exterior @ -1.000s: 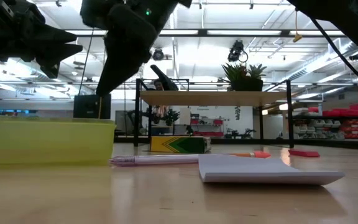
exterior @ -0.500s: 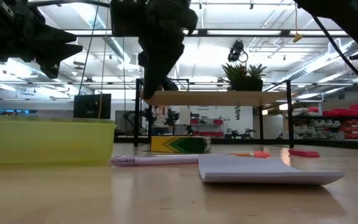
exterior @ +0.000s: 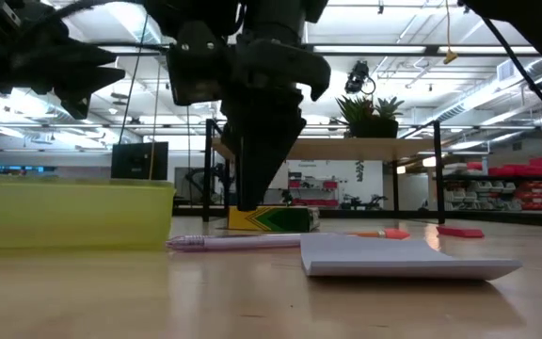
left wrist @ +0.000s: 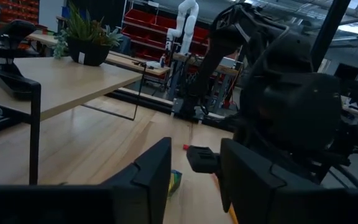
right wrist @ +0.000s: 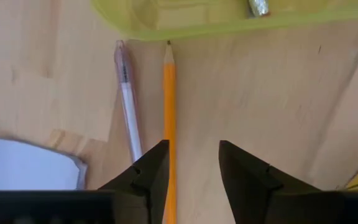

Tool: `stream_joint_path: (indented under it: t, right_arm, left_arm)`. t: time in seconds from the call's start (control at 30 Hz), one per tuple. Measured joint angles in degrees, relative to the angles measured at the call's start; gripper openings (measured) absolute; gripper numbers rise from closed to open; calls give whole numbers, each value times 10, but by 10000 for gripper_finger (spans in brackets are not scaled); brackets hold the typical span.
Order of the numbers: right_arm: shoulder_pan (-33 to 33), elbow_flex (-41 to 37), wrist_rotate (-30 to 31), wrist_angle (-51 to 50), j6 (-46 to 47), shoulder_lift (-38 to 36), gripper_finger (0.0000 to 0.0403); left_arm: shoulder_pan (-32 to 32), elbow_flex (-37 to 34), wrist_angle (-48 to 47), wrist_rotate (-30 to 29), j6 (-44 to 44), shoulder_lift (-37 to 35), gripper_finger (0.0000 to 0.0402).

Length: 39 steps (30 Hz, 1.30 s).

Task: Pack school essentials
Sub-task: Put the orange pencil into the yellow supply box

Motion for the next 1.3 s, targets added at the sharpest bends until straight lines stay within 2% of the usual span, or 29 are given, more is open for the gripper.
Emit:
stream_joint_path:
  t: [0.13,0.5,0.63,0.83,1.0,1.13,1.3]
  right_arm:
    - [13,-3,28,-26,6,0,155]
    - [19,-21,42,-109,10,-3,156]
    - [18,-104,42,-89,28,-52,156]
    - [18,-305,41,55,103,-199,156]
    - [27,-431,46,164,163,-300,156]
    - [40,-489,53,217,175,-329,156]
    - [46,-506,55,243,182,-314,156]
  left_arm:
    - [0,0,0,0,0,0,142]
    - [0,0,0,0,0,0,152]
    - [0,0,0,0,0,0,149]
    - [0,0,0,0,0,0,142]
    - [0,0,0,0,0,0,148]
    - [0,0,0,0,0,0,152]
    - [0,0,0,0,0,0,152]
